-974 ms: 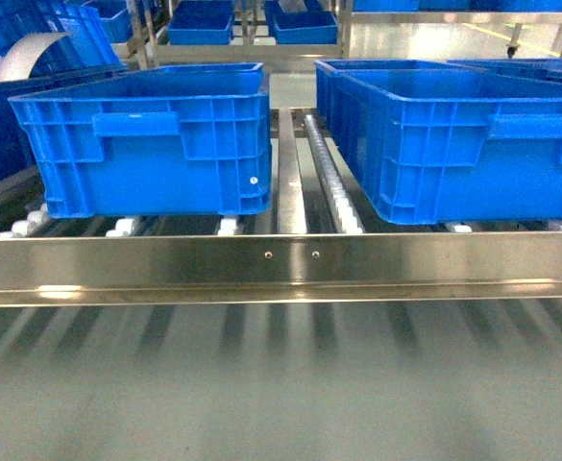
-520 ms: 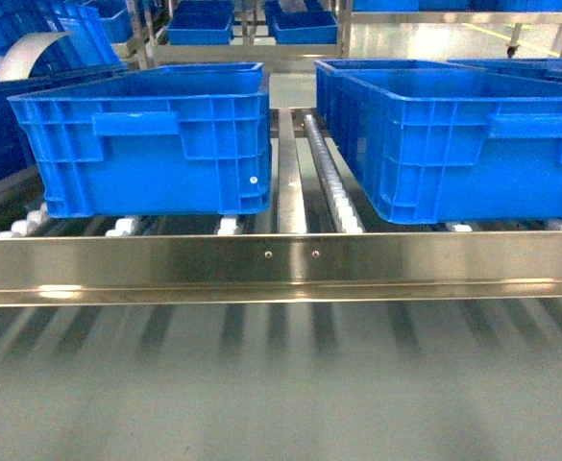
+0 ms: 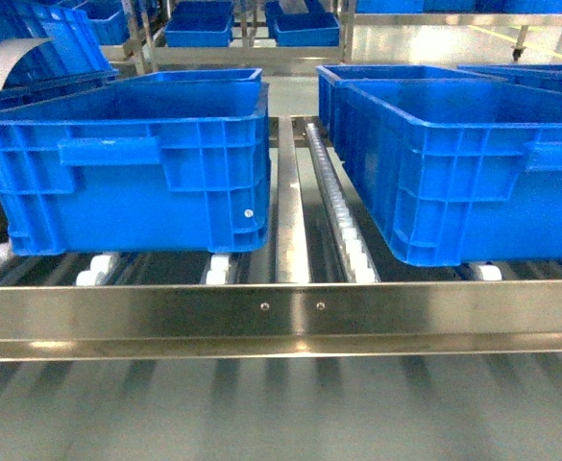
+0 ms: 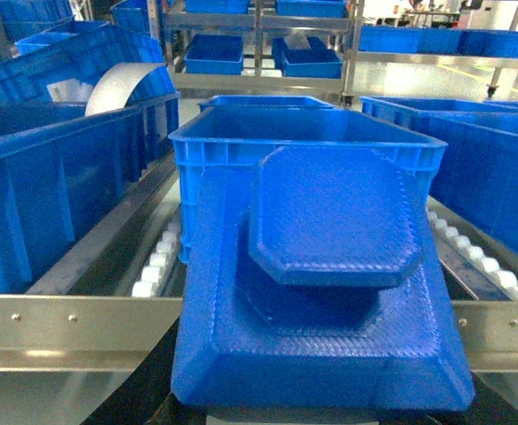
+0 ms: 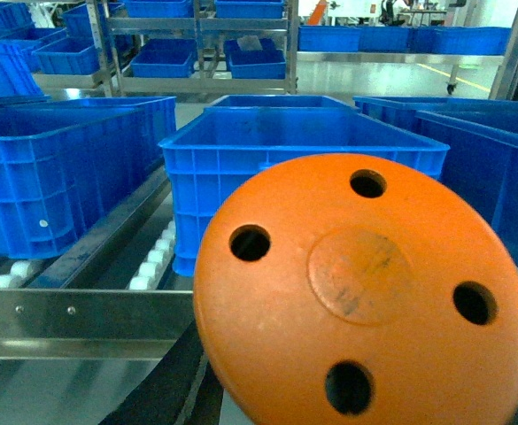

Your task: Sort blue parts and orange caps into right shelf containers

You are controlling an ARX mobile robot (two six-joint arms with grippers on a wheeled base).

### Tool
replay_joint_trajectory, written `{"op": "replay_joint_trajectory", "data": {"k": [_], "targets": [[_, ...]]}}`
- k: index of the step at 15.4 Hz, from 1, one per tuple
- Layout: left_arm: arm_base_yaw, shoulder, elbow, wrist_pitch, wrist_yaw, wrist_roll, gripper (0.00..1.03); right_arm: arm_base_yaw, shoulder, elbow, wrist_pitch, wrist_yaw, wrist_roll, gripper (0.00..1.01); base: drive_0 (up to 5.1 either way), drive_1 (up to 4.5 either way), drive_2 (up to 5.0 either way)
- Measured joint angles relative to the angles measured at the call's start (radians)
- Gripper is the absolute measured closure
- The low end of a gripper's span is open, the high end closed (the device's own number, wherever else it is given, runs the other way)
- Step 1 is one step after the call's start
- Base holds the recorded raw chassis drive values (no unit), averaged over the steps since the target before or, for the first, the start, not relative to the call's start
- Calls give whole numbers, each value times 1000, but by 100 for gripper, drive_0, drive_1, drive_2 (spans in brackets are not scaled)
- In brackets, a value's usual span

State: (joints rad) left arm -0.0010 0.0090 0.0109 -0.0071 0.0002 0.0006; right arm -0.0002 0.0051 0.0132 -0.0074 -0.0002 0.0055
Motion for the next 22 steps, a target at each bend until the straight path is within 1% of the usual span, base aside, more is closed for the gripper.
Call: {"op": "replay_joint_trajectory", "data": {"k": [10,22], "targets": [[0,0,0,2,0,0,61,0,0,0,2,0,0,57,-4,421,-430],[0,0,0,0,0,0,61,0,0,0,1,0,0,57,0,0,0]]}}
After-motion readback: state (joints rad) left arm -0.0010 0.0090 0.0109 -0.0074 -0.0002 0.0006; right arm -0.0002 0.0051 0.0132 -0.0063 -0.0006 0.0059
